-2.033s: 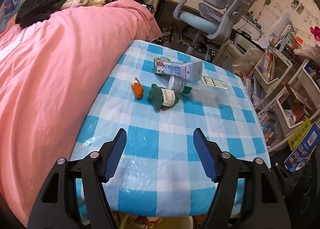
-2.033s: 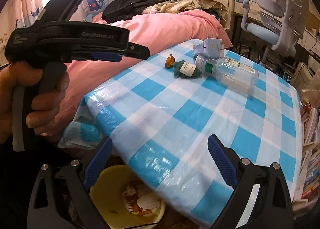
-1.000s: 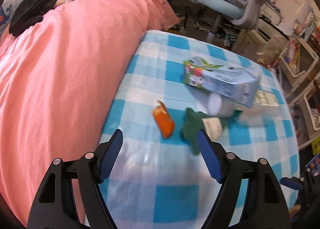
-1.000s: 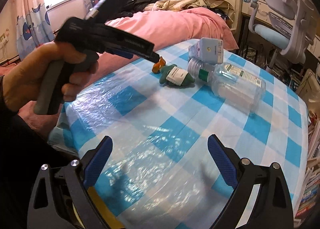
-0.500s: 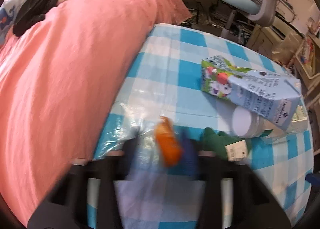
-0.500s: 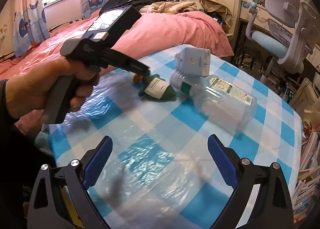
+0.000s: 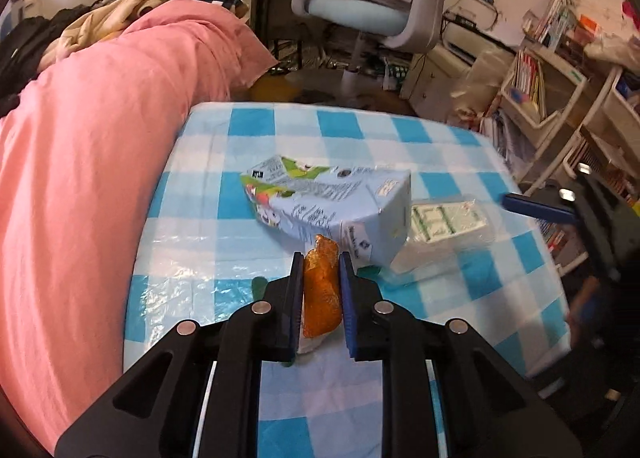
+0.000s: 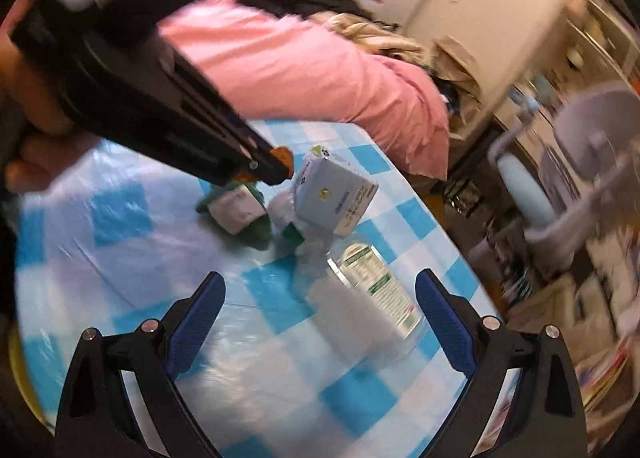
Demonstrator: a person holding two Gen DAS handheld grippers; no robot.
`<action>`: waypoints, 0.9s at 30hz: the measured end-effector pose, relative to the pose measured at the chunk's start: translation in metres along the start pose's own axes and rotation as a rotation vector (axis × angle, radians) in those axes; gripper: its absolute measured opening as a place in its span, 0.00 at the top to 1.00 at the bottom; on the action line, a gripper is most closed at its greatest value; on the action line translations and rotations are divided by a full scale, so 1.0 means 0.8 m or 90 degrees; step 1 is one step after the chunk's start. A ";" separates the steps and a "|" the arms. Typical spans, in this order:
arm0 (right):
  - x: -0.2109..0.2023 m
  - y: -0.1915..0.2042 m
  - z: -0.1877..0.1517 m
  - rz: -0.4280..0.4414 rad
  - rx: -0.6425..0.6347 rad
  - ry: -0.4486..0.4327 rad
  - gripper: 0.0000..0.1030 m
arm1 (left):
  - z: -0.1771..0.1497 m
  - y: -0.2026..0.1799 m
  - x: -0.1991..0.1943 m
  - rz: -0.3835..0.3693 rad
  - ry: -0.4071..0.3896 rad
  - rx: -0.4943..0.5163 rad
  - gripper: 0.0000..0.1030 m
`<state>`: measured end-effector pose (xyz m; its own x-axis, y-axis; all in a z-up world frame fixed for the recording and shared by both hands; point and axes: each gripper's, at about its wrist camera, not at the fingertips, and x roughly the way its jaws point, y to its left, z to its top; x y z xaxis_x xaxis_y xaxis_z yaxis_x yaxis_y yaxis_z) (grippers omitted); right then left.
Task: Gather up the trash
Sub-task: 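Grasp the small orange carrot toy with the left gripper while the right grasps the clear plastic bottle, then carry the carrot toy and bottle down to the yellow bin and open both grippers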
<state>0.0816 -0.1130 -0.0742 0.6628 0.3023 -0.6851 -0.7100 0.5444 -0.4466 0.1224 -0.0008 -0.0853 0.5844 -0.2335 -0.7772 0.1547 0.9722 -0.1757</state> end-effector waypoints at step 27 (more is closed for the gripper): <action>-0.029 0.032 -0.090 0.200 0.261 0.124 0.46 | -0.004 0.009 -0.032 -0.045 -0.016 -0.033 0.84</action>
<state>0.0310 -0.1621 -0.1114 0.3498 0.3699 -0.8607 -0.6902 0.7230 0.0302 0.1060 0.0125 -0.0689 0.5940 -0.3011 -0.7460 0.1556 0.9528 -0.2607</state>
